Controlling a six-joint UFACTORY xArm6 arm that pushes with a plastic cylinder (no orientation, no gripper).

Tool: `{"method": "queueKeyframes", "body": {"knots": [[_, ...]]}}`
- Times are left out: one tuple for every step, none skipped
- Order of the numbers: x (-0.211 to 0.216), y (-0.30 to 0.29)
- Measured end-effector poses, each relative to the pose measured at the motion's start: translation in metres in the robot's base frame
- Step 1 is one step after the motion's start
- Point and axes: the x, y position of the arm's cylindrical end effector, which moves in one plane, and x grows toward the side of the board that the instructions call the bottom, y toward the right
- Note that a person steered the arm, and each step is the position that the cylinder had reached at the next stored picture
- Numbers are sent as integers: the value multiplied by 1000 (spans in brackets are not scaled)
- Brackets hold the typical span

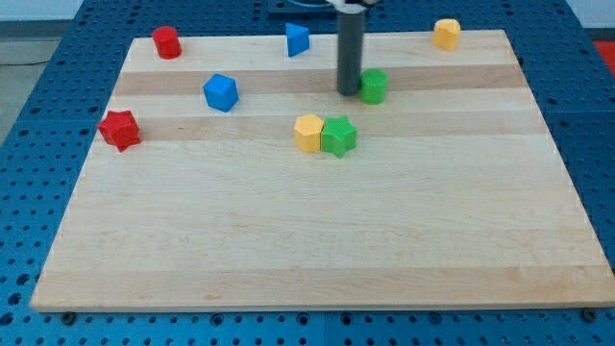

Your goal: Push the green circle to the right center of the board

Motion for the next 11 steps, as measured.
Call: {"method": "queueKeyframes", "body": {"knots": [[-6,9],[-29,20],[-18,45],[1,53],[18,73],[23,69],[23,25],[38,26],[58,45],[70,63],[70,87]]}}
